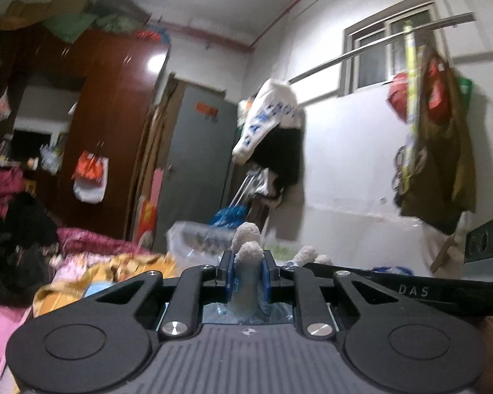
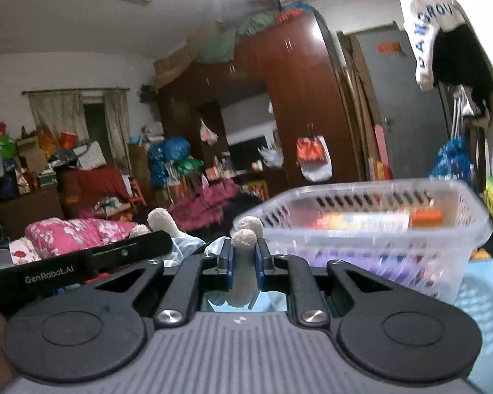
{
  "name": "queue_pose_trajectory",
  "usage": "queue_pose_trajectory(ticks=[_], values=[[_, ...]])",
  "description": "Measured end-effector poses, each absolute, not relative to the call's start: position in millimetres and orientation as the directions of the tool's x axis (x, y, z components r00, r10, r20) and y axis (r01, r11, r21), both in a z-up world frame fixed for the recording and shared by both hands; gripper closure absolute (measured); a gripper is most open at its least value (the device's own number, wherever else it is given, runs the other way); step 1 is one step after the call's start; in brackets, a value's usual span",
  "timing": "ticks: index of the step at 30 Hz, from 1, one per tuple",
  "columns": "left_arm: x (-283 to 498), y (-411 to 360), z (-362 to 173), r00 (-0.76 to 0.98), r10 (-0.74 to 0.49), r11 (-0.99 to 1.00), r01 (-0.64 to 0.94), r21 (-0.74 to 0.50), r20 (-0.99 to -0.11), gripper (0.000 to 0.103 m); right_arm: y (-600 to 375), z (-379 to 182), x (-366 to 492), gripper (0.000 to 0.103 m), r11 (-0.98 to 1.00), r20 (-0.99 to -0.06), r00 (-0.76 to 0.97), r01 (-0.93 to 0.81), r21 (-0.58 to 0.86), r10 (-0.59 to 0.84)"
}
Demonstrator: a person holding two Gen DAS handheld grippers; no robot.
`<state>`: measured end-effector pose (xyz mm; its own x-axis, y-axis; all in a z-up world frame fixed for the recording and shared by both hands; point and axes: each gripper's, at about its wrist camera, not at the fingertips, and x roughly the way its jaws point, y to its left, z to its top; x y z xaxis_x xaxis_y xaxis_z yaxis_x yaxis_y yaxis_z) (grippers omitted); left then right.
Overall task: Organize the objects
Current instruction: 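Carry both white gloves into the basket on the bed and open both grippers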
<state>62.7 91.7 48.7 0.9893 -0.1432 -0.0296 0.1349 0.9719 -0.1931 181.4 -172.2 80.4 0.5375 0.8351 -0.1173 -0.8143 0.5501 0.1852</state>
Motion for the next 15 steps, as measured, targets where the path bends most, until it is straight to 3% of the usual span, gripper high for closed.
queue_pose_trajectory(ticks=[10, 15], values=[[76.0, 51.3, 116.8, 0.979, -0.203, 0.97, 0.203, -0.132, 0.018, 0.083, -198.1, 135.8, 179.7, 0.088, 0.615, -0.024, 0.616, -0.783, 0.093, 0.787], [103.6, 39.6, 137.1, 0.979, -0.204, 0.967, 0.201, -0.154, -0.005, 0.083, -199.5, 149.6, 198.5, 0.088, 0.666, -0.034, 0.666, -0.742, 0.074, 0.746]])
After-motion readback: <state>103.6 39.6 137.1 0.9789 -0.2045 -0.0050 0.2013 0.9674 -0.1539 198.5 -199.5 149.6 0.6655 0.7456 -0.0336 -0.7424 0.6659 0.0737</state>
